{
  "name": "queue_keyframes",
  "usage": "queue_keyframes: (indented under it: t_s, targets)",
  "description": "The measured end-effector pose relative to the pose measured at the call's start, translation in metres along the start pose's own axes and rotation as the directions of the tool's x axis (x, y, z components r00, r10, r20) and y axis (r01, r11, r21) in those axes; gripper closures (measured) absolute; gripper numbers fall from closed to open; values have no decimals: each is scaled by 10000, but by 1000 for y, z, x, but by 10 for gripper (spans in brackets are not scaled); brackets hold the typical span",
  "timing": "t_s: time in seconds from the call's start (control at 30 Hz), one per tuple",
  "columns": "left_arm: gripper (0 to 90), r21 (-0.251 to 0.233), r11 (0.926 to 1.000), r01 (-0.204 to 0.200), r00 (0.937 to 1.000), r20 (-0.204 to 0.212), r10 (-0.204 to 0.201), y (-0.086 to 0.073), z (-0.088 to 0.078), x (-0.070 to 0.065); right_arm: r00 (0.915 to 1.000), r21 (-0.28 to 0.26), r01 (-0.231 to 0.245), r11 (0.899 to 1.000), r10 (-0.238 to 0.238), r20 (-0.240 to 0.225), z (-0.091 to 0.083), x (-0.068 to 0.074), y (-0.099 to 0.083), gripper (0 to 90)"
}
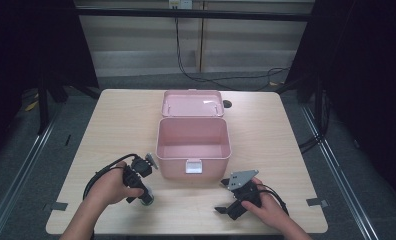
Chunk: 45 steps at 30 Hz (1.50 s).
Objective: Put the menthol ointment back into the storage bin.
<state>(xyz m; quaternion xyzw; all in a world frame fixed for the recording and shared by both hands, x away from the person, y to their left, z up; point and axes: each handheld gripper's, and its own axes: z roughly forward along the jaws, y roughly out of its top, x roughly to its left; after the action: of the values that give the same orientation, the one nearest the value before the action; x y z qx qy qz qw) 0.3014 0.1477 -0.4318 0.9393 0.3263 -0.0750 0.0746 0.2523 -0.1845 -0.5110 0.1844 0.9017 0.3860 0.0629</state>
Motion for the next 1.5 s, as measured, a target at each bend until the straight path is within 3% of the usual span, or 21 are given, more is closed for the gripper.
queue_keyframes:
  t_s: [0.3, 0.53, 0.8, 1.23, 1.5]
  targets:
    - [495, 200, 9992, 355, 9994, -58, -354, 6, 0, -1, 10000, -9, 7, 10000, -7, 16, 0, 0, 0, 64]
    - [499, 308, 9971, 697, 9974, 138, -701, 7, -4, -2, 10000, -3, -14, 10000, 14, 9, 0, 0, 0, 64]
    - [499, 330, 9949, 957, 9950, 257, -966, 8, -19, -3, 10000, -6, -7, 10000, 7, 12, 0, 0, 0, 63]
    - [500, 420, 9935, 1062, 9926, 541, -1084, 15, -43, -5, 10000, -19, 25, 10000, -25, 16, 0, 0, 0, 63]
    - [500, 348, 9932, 1109, 9924, 488, -1126, 22, -59, -4, 10000, -11, 32, 10000, -32, 12, 0, 0, 0, 63]
